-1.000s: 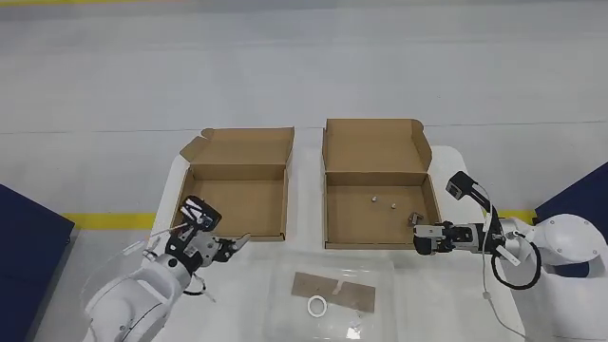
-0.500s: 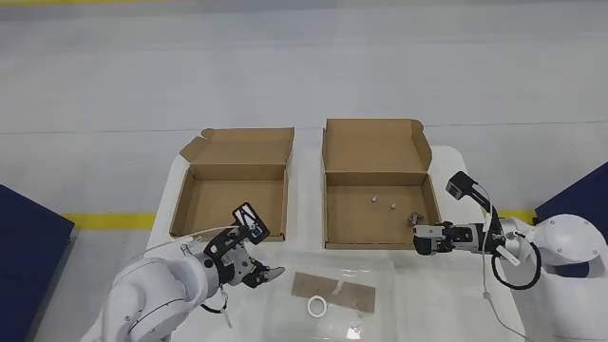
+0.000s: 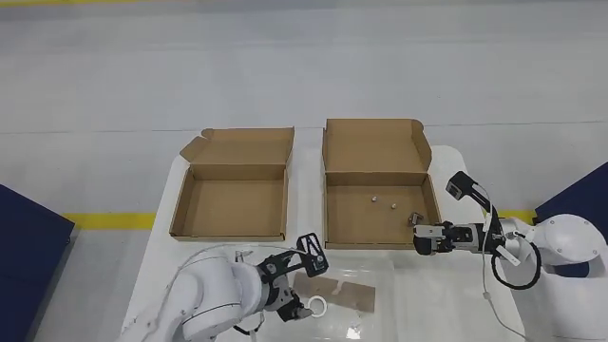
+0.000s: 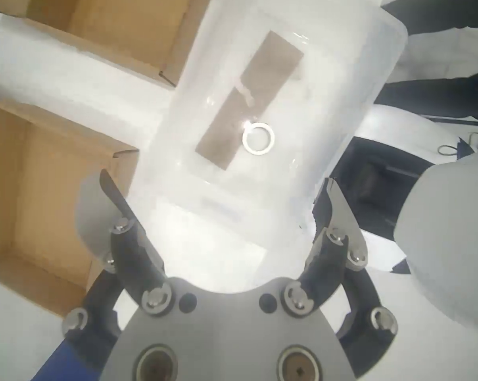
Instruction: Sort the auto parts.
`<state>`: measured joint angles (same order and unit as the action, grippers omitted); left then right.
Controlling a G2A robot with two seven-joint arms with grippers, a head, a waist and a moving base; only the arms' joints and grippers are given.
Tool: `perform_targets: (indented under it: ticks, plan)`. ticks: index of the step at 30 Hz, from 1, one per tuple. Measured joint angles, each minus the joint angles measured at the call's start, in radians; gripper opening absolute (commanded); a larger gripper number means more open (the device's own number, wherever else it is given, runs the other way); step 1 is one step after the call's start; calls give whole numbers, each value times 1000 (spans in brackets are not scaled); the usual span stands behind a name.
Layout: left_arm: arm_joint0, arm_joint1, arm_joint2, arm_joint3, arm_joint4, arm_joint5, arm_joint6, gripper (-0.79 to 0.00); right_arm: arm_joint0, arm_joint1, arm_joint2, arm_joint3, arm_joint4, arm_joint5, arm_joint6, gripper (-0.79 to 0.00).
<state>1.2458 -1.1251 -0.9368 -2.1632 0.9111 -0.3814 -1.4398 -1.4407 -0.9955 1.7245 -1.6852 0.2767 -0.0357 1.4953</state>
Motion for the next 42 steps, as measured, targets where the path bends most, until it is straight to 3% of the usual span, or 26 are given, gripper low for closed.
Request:
perform_targets:
  ticks: [5,13,16,20,27,42]
  plan:
    - [-116,-4,121,43,-39,88,-88,0,0,0,0,0,0,0,0,0]
    - [-113,-4,128,43,-36,84,-83,0,0,0,0,0,0,0,0,0]
    - [-117,-4,186,55,-22,46,-45,0,0,0,0,0,0,0,0,0]
    - [-169,-12,278,122,-32,19,-18,0,0,0,0,0,0,0,0,0]
    - [-239,-45,366,257,-30,12,28,0,0,0,0,0,0,0,0,0]
    - [-235,-51,390,298,-5,15,65,0,0,0,0,0,0,0,0,0]
